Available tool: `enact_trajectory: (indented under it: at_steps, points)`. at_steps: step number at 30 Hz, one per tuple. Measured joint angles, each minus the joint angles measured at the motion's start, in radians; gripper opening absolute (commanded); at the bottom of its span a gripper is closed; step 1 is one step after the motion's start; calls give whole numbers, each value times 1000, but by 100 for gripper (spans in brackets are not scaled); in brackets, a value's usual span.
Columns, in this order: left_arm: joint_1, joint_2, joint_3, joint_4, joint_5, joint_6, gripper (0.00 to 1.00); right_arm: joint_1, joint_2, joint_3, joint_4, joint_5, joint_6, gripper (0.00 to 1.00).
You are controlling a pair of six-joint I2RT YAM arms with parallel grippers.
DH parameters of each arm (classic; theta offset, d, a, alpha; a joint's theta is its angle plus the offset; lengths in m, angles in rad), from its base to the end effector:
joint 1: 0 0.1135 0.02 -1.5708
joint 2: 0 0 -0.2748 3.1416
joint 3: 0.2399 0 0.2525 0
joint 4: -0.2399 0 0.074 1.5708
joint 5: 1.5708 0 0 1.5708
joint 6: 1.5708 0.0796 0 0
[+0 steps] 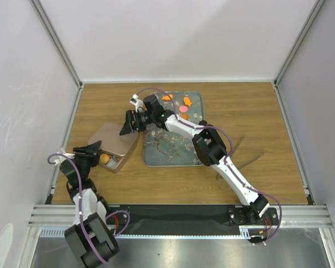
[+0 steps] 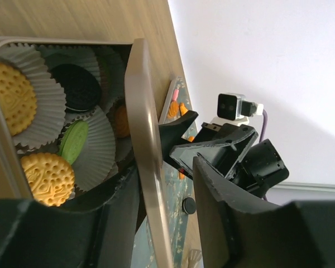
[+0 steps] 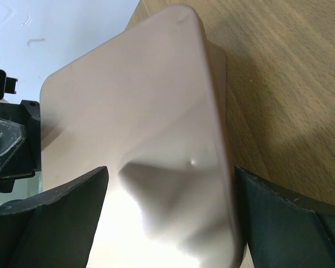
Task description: Pack the cookies
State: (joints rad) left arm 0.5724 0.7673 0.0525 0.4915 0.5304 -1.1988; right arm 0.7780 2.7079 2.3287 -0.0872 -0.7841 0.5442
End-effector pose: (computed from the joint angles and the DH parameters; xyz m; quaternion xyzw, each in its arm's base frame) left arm 0.1781 0.0668 0.1572 -0.4805 0.6039 -0.3804 0.5097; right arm 0.4135 0.4863 0.1353 -0.2908 0.7580 0.5544 0.1829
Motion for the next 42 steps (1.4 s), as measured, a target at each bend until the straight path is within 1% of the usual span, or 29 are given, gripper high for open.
enact_trajectory:
  at_steps: [6, 21, 28, 38, 42]
  points:
    - [5, -58, 35, -136, -13, 38, 49, 0, 0, 0, -9, 0, -5, 97]
    - [22, -113, 138, -447, -78, 113, 52, 3, 0, 0, -16, 15, -23, 94]
    - [29, -129, 180, -557, -112, 146, 54, 8, 0, 0, -20, 22, -27, 93]
    - [39, -134, 211, -645, -136, 186, 55, 14, 0, 0, -26, 51, -44, 92]
    - [40, -133, 265, -736, -163, 224, 59, 19, 0, 0, -32, 74, -55, 91]
